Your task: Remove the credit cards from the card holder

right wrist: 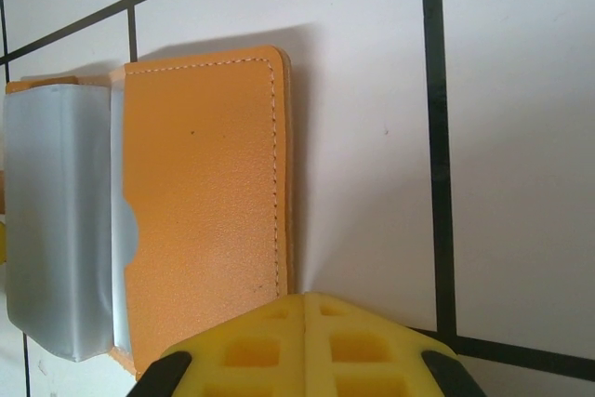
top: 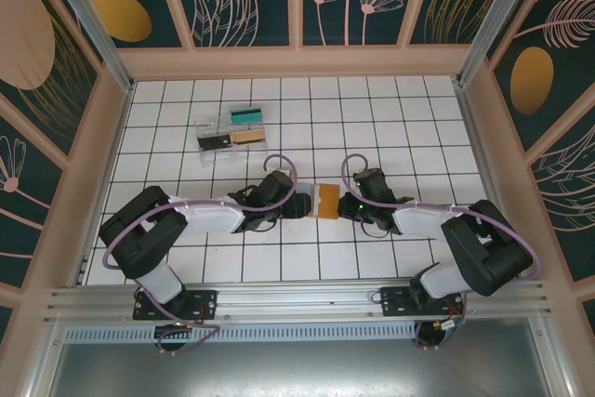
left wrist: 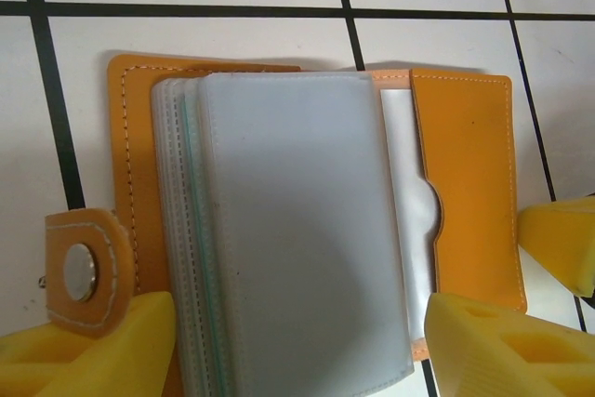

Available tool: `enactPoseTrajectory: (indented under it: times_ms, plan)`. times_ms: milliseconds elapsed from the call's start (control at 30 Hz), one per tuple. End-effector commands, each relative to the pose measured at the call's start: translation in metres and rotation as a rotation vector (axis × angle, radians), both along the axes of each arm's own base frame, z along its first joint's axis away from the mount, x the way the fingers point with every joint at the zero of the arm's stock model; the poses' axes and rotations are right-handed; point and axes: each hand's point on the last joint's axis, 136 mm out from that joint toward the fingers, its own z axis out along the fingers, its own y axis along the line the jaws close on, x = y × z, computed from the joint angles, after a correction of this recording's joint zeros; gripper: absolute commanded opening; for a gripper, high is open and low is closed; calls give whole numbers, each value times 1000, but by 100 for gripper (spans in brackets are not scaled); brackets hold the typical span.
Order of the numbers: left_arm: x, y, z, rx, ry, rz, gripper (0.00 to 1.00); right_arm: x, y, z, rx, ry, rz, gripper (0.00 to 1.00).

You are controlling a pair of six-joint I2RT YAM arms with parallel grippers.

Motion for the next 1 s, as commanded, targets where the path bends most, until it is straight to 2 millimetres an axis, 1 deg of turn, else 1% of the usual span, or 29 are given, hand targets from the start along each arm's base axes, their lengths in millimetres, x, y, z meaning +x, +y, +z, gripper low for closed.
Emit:
enactPoseTrajectory:
  times_ms: [0, 133, 300, 400, 500, 567, 600, 667, 800, 967]
  plan:
    - [4, -7, 8, -40, -23, -17, 70, 5, 0, -3, -12, -3, 4, 6]
    - [7, -2, 17, -35, -46, 9, 70, 4, 0, -5, -16, 3, 1, 7]
    - [8, -1, 27, -39, -66, 12, 70, 5, -4, -9, -42, 16, -18, 8]
    - [7, -5, 28, -55, -61, -8, 70, 5, -5, -11, -54, 19, -24, 10]
    - [7, -5, 23, -47, -54, -6, 70, 5, -4, -12, -53, 23, -20, 10]
    - [9, 1, 20, -20, -55, 27, 70, 4, -3, -12, -53, 24, -17, 10]
    - [12, 7, 19, 6, -60, 56, 70, 4, -4, -12, -52, 25, -18, 10]
    - [14, 13, 20, 28, -75, 76, 70, 4, -3, -12, -51, 22, -14, 10]
    - [13, 7, 27, -5, -81, 49, 70, 4, -1, -12, -49, 24, -11, 10]
    - [7, -6, 21, -49, -55, -7, 69, 4, 2, -13, -45, 26, -7, 10]
